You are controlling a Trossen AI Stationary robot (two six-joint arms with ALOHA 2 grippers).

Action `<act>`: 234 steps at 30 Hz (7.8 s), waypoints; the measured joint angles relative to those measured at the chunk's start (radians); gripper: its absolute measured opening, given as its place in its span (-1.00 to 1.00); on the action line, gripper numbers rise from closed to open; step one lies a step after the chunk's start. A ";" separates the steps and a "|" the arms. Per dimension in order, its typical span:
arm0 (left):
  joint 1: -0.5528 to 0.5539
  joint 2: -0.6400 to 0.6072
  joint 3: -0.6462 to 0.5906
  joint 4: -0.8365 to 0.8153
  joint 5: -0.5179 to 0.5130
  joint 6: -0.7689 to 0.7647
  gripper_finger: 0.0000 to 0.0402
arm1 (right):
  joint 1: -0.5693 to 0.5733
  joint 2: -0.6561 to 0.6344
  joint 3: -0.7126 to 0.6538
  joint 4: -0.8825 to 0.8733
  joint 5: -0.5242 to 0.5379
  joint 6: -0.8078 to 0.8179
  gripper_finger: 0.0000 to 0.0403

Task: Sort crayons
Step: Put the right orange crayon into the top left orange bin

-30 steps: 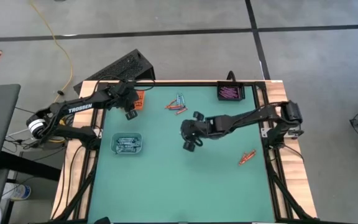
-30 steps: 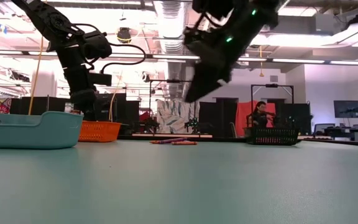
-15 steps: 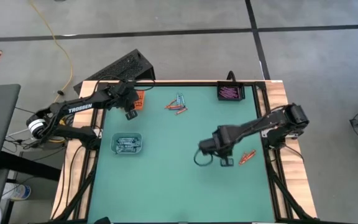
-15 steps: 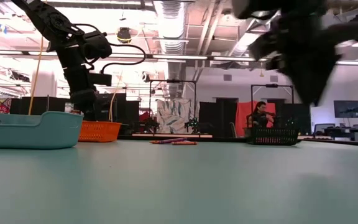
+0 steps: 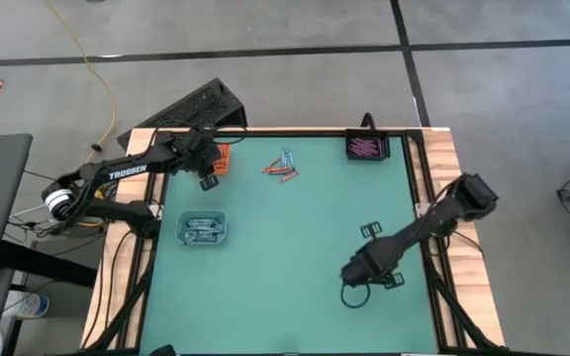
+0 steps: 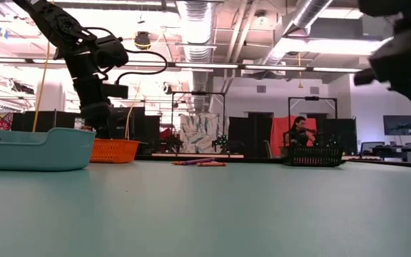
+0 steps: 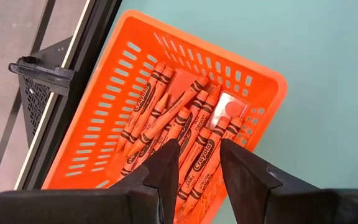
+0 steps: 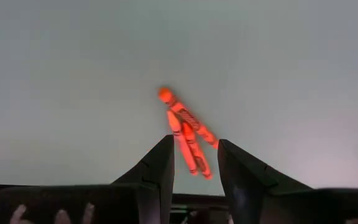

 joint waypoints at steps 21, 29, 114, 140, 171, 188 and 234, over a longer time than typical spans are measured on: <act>0.000 0.000 0.000 0.009 0.000 0.111 -0.47 | 0.068 0.000 -0.207 0.295 0.011 0.022 -0.33; 0.000 0.000 0.000 0.009 0.000 0.078 -0.47 | 0.068 -0.001 -0.216 0.329 0.043 0.021 -0.43; 0.000 0.000 0.000 0.010 0.083 -0.110 -0.47 | -0.420 0.001 0.253 0.241 0.543 -0.120 -1.00; 0.000 0.000 -0.001 0.511 0.238 -0.525 -0.47 | -0.726 0.001 0.254 1.241 -0.073 -0.571 -1.00; -0.266 0.000 -0.001 0.811 0.625 -0.176 -0.42 | -0.729 -0.014 0.254 1.363 -0.242 -0.610 -1.00; -0.282 0.000 -0.001 0.854 0.679 -0.151 -0.97 | -0.740 -0.016 0.255 1.363 -0.246 -0.615 -0.95; 0.120 0.086 0.000 0.073 -0.029 0.247 -0.43 | -0.794 -0.003 0.224 0.513 -0.063 -0.532 -0.18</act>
